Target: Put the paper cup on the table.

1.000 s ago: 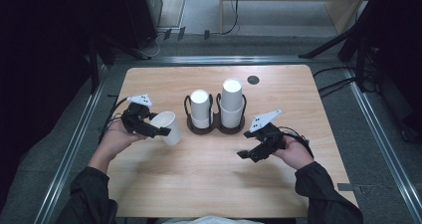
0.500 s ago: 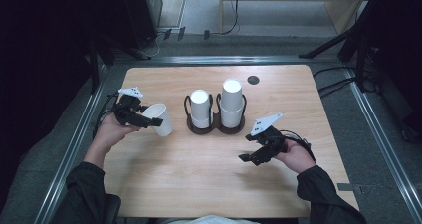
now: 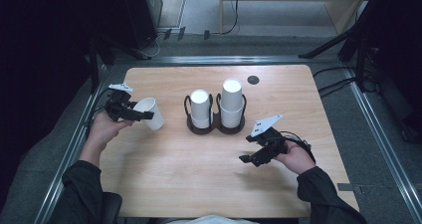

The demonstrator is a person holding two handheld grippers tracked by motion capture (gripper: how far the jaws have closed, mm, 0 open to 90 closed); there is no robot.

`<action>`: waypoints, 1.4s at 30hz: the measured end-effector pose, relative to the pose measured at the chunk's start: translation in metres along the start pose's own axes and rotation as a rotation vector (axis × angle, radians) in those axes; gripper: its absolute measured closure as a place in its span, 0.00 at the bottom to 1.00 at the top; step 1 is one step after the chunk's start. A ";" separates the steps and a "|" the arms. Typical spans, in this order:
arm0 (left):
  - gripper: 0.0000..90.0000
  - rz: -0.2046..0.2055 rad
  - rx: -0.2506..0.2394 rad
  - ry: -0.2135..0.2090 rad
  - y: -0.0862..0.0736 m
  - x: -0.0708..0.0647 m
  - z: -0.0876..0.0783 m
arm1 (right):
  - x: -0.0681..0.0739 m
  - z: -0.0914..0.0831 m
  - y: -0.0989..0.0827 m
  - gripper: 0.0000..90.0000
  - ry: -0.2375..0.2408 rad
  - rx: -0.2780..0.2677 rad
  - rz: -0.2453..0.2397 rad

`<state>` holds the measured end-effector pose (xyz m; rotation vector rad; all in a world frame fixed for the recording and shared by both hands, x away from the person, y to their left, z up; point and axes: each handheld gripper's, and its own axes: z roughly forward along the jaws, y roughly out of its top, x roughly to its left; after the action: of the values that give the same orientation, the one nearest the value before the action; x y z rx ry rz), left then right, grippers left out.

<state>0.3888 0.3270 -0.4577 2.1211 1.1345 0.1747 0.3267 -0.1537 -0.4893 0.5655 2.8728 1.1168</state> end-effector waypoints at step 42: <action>0.21 -0.089 0.028 0.139 -0.014 0.026 0.010 | 0.000 0.006 0.001 0.25 0.006 0.004 0.011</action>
<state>0.3997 0.3465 -0.4796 2.1049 1.3162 0.2693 0.3280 -0.1497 -0.4933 0.5791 2.8817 1.1160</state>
